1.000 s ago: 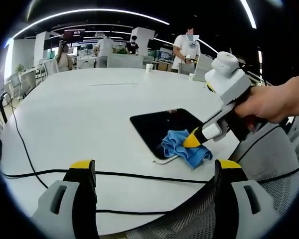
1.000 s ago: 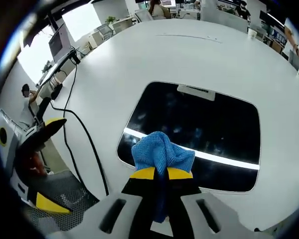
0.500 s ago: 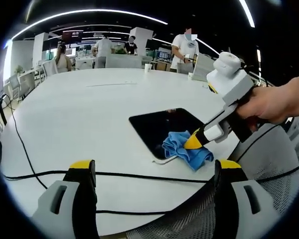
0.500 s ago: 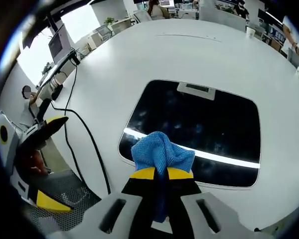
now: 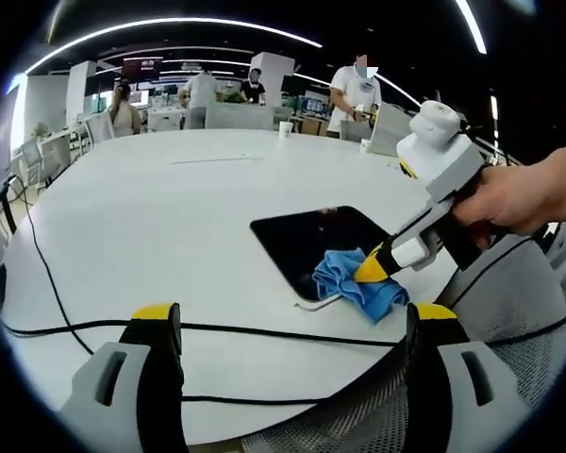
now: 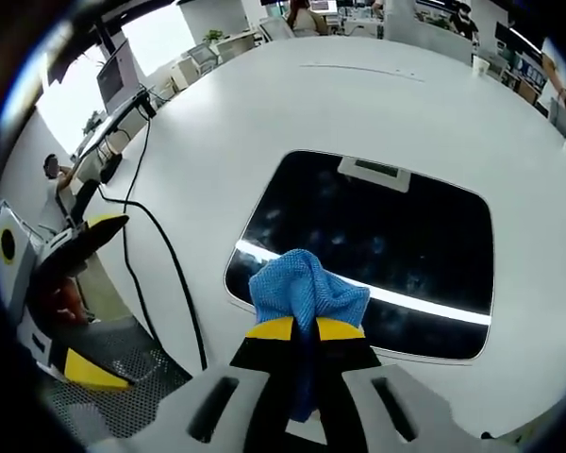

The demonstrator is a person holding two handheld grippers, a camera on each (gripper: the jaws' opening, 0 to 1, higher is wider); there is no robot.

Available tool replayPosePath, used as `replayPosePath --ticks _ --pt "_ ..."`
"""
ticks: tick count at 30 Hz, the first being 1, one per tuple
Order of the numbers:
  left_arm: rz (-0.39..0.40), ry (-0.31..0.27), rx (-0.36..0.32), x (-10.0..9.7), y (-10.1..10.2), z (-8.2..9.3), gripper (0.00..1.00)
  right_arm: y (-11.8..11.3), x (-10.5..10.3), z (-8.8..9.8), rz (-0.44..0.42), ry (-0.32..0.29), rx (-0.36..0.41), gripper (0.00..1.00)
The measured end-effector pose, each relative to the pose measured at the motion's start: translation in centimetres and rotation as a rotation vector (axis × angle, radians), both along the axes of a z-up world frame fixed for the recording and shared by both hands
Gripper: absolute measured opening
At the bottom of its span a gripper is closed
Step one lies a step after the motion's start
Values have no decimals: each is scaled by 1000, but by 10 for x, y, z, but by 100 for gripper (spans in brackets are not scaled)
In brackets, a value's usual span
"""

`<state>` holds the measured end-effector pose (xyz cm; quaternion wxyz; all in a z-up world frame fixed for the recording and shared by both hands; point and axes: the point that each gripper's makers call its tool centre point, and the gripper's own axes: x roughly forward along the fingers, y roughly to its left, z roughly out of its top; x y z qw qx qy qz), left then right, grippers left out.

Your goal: Wipe the mirror surface with the cleaning cloth until all visible marks leave the cleaned area.

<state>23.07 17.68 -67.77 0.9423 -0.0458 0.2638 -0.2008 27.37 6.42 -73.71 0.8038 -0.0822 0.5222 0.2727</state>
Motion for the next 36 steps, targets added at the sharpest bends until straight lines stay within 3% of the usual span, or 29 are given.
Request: replayPosePath --ticks 36 --pt "-11 9 7 -1 -1 -2 99 -34 4 0 -21 -8 -20 1"
